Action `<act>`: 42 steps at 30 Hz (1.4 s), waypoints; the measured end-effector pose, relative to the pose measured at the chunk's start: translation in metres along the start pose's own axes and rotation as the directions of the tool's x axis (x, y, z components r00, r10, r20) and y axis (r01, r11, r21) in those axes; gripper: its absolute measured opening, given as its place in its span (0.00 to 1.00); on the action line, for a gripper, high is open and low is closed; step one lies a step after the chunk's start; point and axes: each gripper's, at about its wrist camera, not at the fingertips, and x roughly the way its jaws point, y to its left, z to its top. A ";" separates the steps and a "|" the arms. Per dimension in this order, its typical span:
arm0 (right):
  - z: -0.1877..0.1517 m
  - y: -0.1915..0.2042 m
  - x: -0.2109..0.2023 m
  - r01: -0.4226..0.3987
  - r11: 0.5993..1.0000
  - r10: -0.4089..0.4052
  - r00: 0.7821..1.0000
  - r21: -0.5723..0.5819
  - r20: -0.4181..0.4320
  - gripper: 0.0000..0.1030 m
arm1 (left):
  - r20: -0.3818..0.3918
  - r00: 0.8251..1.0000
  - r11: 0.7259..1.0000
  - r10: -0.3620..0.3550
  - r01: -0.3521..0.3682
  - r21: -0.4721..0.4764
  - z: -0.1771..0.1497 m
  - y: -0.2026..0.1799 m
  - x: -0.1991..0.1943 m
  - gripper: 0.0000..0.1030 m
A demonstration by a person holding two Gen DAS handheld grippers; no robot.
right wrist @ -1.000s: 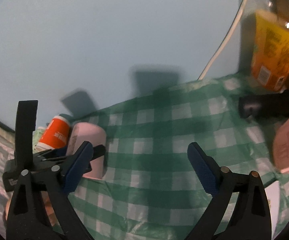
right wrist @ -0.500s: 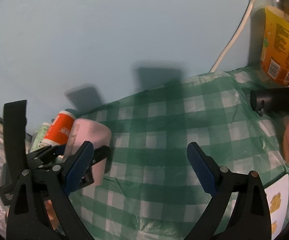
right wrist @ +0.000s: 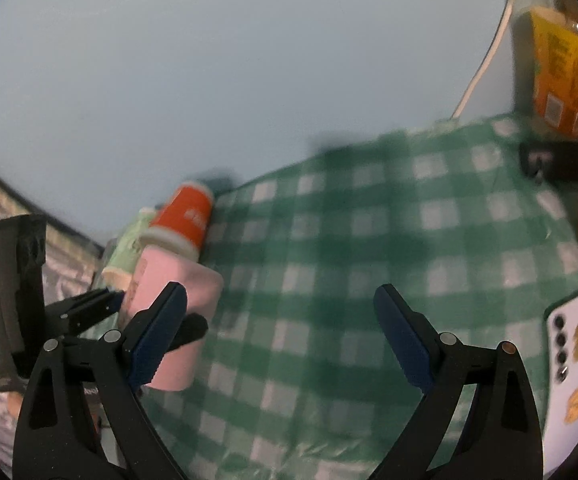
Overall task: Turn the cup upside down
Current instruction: 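Close the right tool on the pink mug's body, then lift the pink mug with the right tool and rotate it bottom up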
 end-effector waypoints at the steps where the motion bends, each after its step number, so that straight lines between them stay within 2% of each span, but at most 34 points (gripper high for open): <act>1: -0.005 0.004 0.003 -0.001 1.000 0.001 1.000 -0.006 -0.010 0.92 | -0.004 1.000 1.000 -0.004 0.004 -0.005 -0.007 0.003 -0.002 0.72; 9: -0.028 0.020 0.026 -0.018 0.999 0.015 0.996 -0.032 -0.083 0.92 | -0.047 0.999 0.999 -0.018 0.016 -0.037 -0.046 0.021 0.006 0.72; 20: -0.034 0.026 0.043 -0.008 0.999 0.003 0.992 -0.037 -0.126 0.92 | -0.067 0.998 0.999 0.013 -0.016 -0.052 -0.050 0.028 0.021 0.72; 22: -0.035 0.026 0.043 -0.007 0.999 0.002 0.992 -0.035 -0.128 0.92 | -0.074 0.997 0.998 0.008 -0.012 -0.055 -0.048 0.028 0.018 0.77; 32: -0.035 0.039 0.037 -0.035 0.999 0.030 0.991 -0.036 -0.133 0.92 | -0.010 1.000 0.997 -0.030 0.029 -0.073 -0.056 0.039 -0.028 0.80; 35: -0.034 0.047 0.039 -0.050 0.998 0.044 0.989 -0.036 -0.140 0.92 | 0.015 0.999 0.996 -0.035 0.036 -0.085 -0.061 0.047 -0.038 0.85; 42: -0.036 0.068 0.058 -0.086 0.996 0.080 0.974 -0.017 -0.210 0.93 | 0.064 0.998 0.990 -0.016 0.024 -0.137 -0.074 0.080 -0.052 0.85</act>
